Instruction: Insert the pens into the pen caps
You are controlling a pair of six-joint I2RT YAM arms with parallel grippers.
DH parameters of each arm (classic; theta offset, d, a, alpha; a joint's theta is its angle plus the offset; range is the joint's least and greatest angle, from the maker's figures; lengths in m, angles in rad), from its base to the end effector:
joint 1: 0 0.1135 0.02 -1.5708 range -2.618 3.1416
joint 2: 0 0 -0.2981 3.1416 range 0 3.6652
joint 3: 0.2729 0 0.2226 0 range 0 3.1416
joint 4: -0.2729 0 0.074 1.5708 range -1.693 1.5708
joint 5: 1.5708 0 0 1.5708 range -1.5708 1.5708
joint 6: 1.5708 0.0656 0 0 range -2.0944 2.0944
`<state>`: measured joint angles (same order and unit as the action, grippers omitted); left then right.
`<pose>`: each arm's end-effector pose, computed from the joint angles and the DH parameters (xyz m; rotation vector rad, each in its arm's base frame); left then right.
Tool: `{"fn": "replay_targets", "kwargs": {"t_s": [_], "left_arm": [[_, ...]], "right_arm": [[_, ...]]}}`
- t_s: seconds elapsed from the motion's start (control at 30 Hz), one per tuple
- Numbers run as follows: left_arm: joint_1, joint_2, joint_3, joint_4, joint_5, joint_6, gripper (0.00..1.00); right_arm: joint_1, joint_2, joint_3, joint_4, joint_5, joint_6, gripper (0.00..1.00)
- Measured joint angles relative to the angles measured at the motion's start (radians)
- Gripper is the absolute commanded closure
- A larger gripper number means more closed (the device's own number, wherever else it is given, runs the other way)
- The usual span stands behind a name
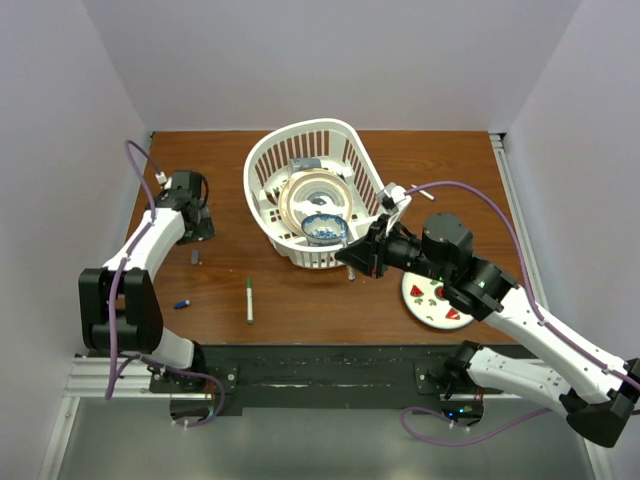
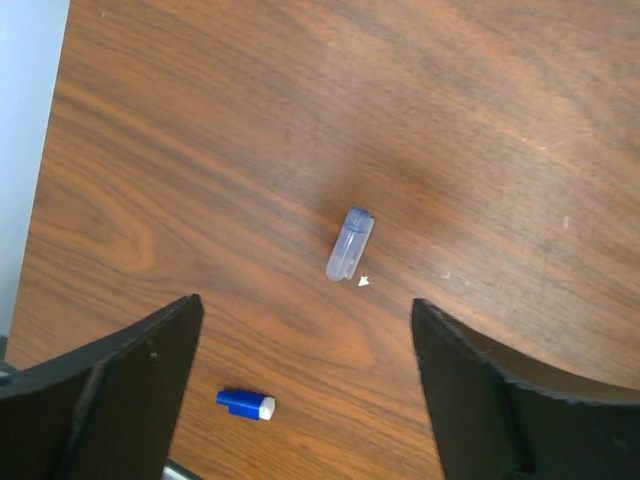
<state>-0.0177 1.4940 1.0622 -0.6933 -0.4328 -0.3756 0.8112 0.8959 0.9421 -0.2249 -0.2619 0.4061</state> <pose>0.2749 0.0226 0.2550 -0.5879 2.5256 0.4437 0.1118 0.1424 0.3917 -0.5775 1.7896 1.0949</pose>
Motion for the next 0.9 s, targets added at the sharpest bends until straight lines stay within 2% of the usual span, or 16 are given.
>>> {"fn": "replay_targets", "kwargs": {"t_s": [0.03,0.07,0.2,0.37,0.43,0.47,0.53,0.8,0.9], "left_arm": [[0.000,0.000,0.000,-0.005,-0.004,-0.005,0.13],[0.001,0.001,0.000,-0.010,-0.009,-0.007,0.00],[0.005,0.018,0.000,-0.018,-0.005,-0.005,0.00],[0.020,0.047,0.000,-0.001,0.110,0.016,0.01],[0.034,0.061,-0.001,0.012,0.156,0.032,0.17],[0.043,0.071,-0.001,0.020,0.180,0.037,0.19],[0.059,0.097,-0.001,0.033,0.220,0.046,0.32],[0.113,0.210,0.021,0.037,0.273,0.054,0.35],[0.114,0.235,0.033,0.039,0.264,0.055,0.41]], "right_arm": [[0.000,0.000,0.000,0.000,-0.003,-0.002,1.00],[0.000,0.000,0.000,0.000,-0.004,-0.004,1.00],[0.000,0.001,0.000,-0.001,-0.018,-0.008,1.00],[0.000,0.002,0.000,-0.001,-0.018,-0.008,1.00],[0.000,0.002,0.000,-0.001,-0.018,-0.008,1.00],[0.000,0.002,0.000,-0.001,-0.018,-0.008,1.00],[0.000,0.002,0.000,-0.001,-0.018,-0.008,1.00],[0.000,0.002,0.000,-0.001,-0.018,-0.008,1.00],[0.000,0.002,0.000,-0.001,-0.018,-0.008,1.00]]}}
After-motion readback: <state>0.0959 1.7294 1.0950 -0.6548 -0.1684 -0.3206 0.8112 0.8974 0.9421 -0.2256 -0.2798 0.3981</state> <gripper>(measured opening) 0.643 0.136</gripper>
